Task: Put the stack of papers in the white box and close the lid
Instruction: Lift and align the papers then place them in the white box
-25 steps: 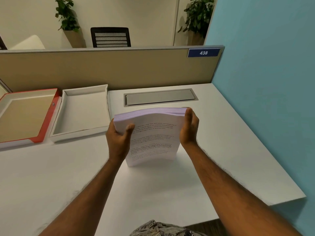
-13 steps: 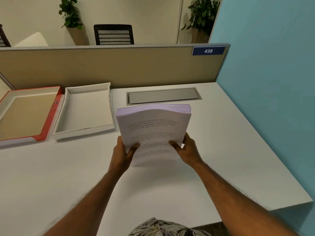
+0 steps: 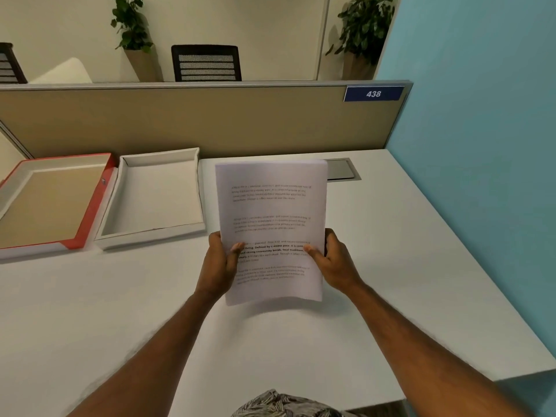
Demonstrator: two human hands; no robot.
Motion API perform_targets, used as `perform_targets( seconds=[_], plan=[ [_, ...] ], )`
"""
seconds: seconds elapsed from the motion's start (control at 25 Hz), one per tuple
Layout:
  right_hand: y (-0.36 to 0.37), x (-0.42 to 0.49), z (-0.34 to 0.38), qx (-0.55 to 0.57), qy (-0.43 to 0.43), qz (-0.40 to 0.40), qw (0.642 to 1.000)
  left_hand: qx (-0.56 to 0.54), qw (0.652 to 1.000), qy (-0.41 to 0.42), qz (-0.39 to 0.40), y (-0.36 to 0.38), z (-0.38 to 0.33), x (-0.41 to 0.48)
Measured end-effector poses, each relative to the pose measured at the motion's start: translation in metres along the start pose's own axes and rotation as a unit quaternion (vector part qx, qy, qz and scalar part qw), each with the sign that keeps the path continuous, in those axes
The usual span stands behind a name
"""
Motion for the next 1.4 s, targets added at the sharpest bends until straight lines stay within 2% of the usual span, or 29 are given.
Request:
perform_targets(
  seconds=[0.16, 0.28, 0.44, 0.6, 0.76, 0.96, 1.16, 1.4],
  plan=[
    [-0.01, 0.009, 0.008, 0.071, 0.032, -0.013, 0.997, -0.053, 0.998, -0.033, 0.025, -0.005, -0.006, 0.015],
    [-0.007, 0.009, 0.005, 0.132, 0.079, 0.002, 0.988, -0.101, 0.99, -0.09, 0.034, -0.002, -0.001, 0.012],
    [0.001, -0.003, -0.012, 0.164, 0.135, 0.04, 0.976, -0.153, 0.968, -0.19, 0.065, 0.009, 0.021, -0.006],
    [0.011, -0.02, -0.032, 0.173, 0.191, 0.049, 0.965, -0.195, 0.951, -0.234, 0.051, 0.014, 0.037, -0.032],
    [0.013, -0.027, -0.028, 0.159, 0.17, 0.056, 0.971, -0.179, 0.965, -0.18, 0.068, 0.008, 0.028, -0.033],
    [0.007, -0.01, -0.001, 0.136, 0.089, 0.002, 0.987, -0.111, 0.991, -0.076, 0.006, -0.002, 0.0, -0.016],
    [0.013, -0.007, 0.009, 0.092, 0.022, -0.049, 0.994, -0.09, 0.994, 0.001, -0.059, 0.003, -0.013, -0.021],
    [0.019, -0.024, -0.01, 0.036, -0.007, -0.089, 0.995, -0.034, 0.997, 0.038, -0.063, 0.008, -0.001, -0.039]
  ],
)
Point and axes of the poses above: each hand's wrist, its own x-axis towards the middle knuckle, its own y-axis out of the palm, z = x × y, the point moved 5 cm from there along x, towards the middle knuckle
